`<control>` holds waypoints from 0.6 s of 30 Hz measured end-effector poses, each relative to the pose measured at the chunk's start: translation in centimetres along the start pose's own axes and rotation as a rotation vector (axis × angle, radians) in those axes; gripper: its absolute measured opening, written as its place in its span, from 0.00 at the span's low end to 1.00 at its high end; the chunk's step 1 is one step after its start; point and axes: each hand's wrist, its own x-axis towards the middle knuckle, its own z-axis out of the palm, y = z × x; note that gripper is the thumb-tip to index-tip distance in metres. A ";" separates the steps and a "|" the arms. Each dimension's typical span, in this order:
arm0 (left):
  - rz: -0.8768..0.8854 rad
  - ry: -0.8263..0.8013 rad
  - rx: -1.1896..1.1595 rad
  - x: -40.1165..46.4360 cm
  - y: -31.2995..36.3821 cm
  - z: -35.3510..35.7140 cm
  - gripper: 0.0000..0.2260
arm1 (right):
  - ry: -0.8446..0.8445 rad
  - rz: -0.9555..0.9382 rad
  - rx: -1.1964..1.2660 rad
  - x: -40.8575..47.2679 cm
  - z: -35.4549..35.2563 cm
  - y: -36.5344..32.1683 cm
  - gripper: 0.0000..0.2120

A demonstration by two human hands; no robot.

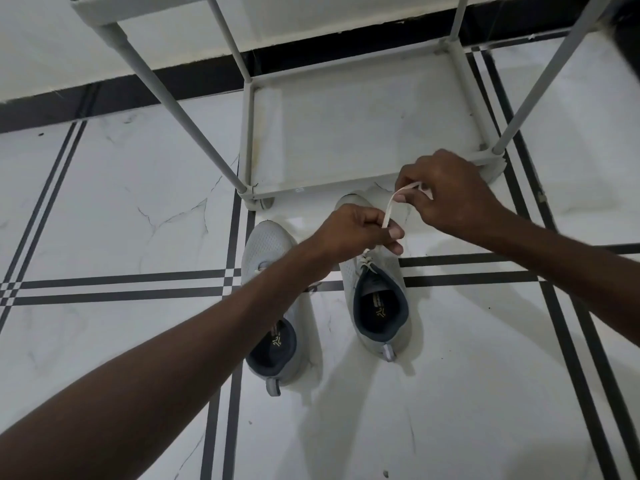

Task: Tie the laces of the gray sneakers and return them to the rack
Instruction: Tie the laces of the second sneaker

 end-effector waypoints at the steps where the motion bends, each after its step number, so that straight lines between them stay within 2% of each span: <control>1: 0.011 0.000 0.000 -0.1 -0.1 -0.1 0.09 | 0.044 0.030 -0.016 -0.1 0.5 0.0 0.09; 3: 0.011 -0.013 -0.022 -0.4 -0.2 -0.2 0.09 | 0.143 0.140 -0.010 -0.7 1.4 -0.3 0.11; 5: -0.011 -0.012 -0.055 -0.4 -0.2 -0.7 0.09 | 0.150 0.259 0.132 -1.4 2.4 -0.6 0.06; 6: -0.022 -0.014 -0.078 -0.5 -0.2 -0.9 0.09 | 0.065 0.324 0.268 -1.8 2.6 -0.8 0.04; 9: -0.035 -0.024 -0.128 -0.7 -0.5 -1.7 0.07 | -0.286 0.438 0.666 -2.4 2.8 -1.7 0.15; 10: -0.036 -0.022 -0.130 -0.7 -0.6 -1.9 0.08 | -0.361 0.435 0.721 -2.6 2.9 -1.8 0.17; 12: -0.041 -0.001 -0.120 -0.8 -0.8 -2.4 0.11 | -0.415 0.386 0.735 -2.8 3.2 -1.9 0.15; 14: -0.031 0.012 -0.108 -0.9 -0.9 -2.8 0.12 | -0.357 0.318 0.666 -2.8 3.1 -1.9 0.11; 16: -0.002 0.010 -0.096 -1.1 -1.1 -3.1 0.11 | -0.270 0.275 0.609 -2.8 2.7 -1.7 0.13; 18: 0.018 0.022 -0.082 -1.3 -1.4 -3.3 0.11 | -0.295 0.282 0.727 -2.6 1.8 -2.1 0.15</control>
